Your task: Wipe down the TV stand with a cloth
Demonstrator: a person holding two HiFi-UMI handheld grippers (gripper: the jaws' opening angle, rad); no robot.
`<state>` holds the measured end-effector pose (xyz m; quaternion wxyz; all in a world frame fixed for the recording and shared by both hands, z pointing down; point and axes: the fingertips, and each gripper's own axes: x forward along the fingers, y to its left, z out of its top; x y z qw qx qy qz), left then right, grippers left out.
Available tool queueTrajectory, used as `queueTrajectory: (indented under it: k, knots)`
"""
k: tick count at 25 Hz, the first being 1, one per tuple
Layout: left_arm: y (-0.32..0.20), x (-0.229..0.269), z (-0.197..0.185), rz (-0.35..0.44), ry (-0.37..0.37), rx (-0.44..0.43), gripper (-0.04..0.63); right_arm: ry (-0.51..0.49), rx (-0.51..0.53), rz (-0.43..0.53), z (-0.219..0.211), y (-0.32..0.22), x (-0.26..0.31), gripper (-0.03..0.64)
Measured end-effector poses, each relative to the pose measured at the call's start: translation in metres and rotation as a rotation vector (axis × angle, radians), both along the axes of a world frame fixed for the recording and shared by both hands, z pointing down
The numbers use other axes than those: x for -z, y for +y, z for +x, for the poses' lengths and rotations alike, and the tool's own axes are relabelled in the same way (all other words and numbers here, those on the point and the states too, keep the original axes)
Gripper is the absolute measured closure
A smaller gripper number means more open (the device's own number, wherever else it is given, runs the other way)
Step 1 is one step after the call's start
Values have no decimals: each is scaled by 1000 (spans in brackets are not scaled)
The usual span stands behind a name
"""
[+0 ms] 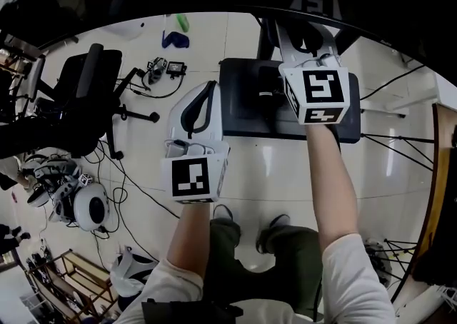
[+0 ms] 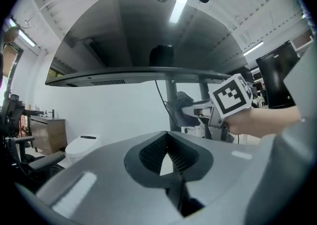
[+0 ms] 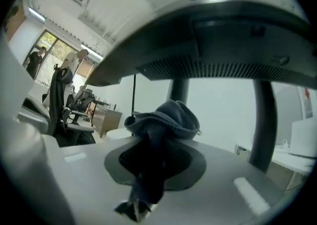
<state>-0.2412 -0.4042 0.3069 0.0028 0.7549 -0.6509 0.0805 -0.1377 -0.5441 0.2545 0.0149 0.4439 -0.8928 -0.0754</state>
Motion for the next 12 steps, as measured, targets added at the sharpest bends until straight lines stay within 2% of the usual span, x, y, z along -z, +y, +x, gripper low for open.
queueTrajectory:
  k: [2, 6, 8, 10, 12]
  knots:
    - [0, -8, -4, 22, 13, 3, 514, 67, 22, -71, -5, -9, -30, 543]
    - [-12, -10, -10, 134, 39, -6, 514, 252, 98, -302, -18, -16, -117, 543]
    - [-12, -16, -10, 122, 44, -1, 514, 291, 118, -407, -20, -17, -143, 545]
    - [-10, -20, -7, 91, 42, 0, 514, 294, 108, -443, -16, -17, -150, 545]
    - [-9, -22, -1, 45, 38, -6, 514, 261, 79, -385, -9, -16, -136, 543]
